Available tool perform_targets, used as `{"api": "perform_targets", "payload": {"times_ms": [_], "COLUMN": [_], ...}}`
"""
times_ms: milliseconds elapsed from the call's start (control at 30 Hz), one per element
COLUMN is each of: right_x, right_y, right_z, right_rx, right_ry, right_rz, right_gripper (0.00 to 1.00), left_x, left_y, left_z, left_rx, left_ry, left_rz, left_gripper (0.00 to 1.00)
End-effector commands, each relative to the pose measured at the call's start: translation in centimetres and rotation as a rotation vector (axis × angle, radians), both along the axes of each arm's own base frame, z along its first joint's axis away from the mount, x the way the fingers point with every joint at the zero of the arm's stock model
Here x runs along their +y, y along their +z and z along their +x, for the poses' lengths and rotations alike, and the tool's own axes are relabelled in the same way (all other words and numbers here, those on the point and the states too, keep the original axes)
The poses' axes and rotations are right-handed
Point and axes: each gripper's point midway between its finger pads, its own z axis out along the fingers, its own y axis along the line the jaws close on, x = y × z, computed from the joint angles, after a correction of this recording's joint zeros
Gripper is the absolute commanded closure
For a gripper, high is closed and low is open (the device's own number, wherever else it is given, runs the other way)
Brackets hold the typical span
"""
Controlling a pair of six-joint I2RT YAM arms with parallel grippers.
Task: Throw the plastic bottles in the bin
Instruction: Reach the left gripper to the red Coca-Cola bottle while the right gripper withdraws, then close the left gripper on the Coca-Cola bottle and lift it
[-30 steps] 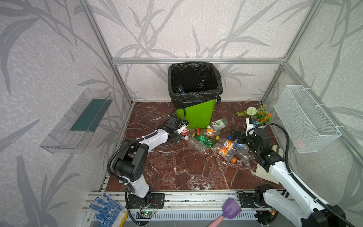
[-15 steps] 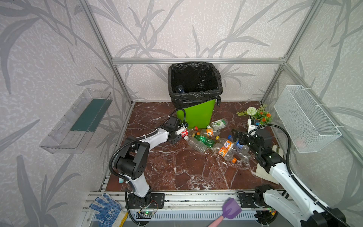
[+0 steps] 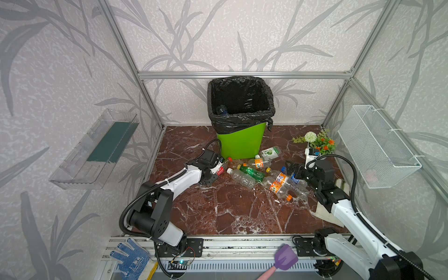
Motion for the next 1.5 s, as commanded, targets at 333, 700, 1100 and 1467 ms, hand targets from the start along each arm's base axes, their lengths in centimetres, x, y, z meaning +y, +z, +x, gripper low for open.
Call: {"api": "perform_targets", "payload": {"times_ms": [333, 700, 1100, 1467], "right_x": [-0.1, -1.4, -2.1, -1.9], "right_y": [0.3, 0.2, -0.3, -0.5], "right_z": [-0.2, -1.2, -1.6, -1.4], "right_rx": [-0.014, -0.005, 0.013, 0.018], "right_ry": [0.004, -0.037, -0.055, -0.055], "right_rz": [0.039, 0.013, 0.024, 0.052], "right_gripper": [0.01, 0.01, 0.01, 0.01], "left_x": [-1.0, -3.9, -3.0, -3.0], "left_y": [4.1, 0.3, -2.5, 2.5], "left_z": [2.1, 4.1, 3.8, 1.9], "left_rx": [-0.103, 0.072, 0.153, 0.024], "left_ry": [0.079, 0.049, 0.084, 0.140], "left_rz": [-0.105, -0.136, -0.073, -0.200], "left_gripper": [0.14, 0.16, 0.38, 0.53]}}
